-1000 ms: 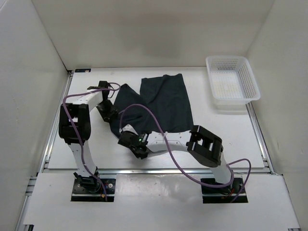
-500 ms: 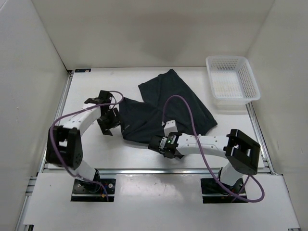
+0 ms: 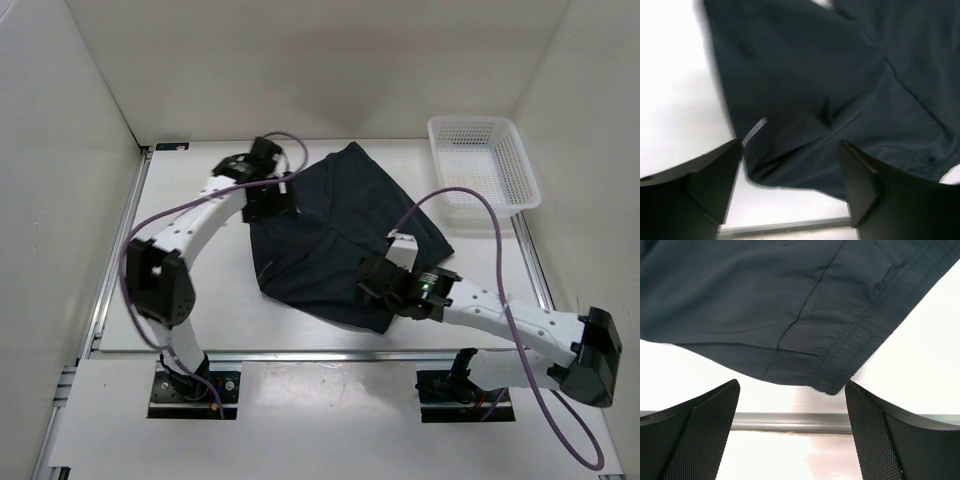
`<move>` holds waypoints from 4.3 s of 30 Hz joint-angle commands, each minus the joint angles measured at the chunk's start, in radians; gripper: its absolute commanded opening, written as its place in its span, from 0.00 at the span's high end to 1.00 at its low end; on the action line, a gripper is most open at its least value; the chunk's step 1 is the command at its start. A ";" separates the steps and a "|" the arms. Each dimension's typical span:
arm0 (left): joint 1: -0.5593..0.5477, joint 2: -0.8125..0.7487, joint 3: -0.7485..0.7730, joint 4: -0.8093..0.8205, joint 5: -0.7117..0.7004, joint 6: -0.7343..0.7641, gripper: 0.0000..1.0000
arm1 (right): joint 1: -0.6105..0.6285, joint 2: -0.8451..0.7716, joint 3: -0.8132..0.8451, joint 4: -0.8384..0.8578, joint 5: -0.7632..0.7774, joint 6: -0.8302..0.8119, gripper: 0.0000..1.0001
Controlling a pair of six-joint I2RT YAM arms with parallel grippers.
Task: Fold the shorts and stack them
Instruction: Flatten the shorts out
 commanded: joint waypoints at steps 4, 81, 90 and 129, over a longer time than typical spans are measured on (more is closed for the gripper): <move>-0.197 0.247 0.196 -0.135 -0.099 0.047 0.03 | -0.225 -0.158 -0.130 0.165 -0.353 0.045 0.09; 0.398 -0.143 0.320 -0.086 0.279 -0.018 0.90 | -0.713 0.173 0.593 0.266 -0.682 -0.544 1.00; 0.408 -0.143 0.220 -0.077 0.214 -0.007 0.90 | -0.184 0.438 0.474 0.283 -0.481 -0.564 0.39; 0.576 -0.117 0.163 -0.149 0.189 0.104 0.90 | -0.009 1.015 0.770 0.194 -0.170 -0.520 1.00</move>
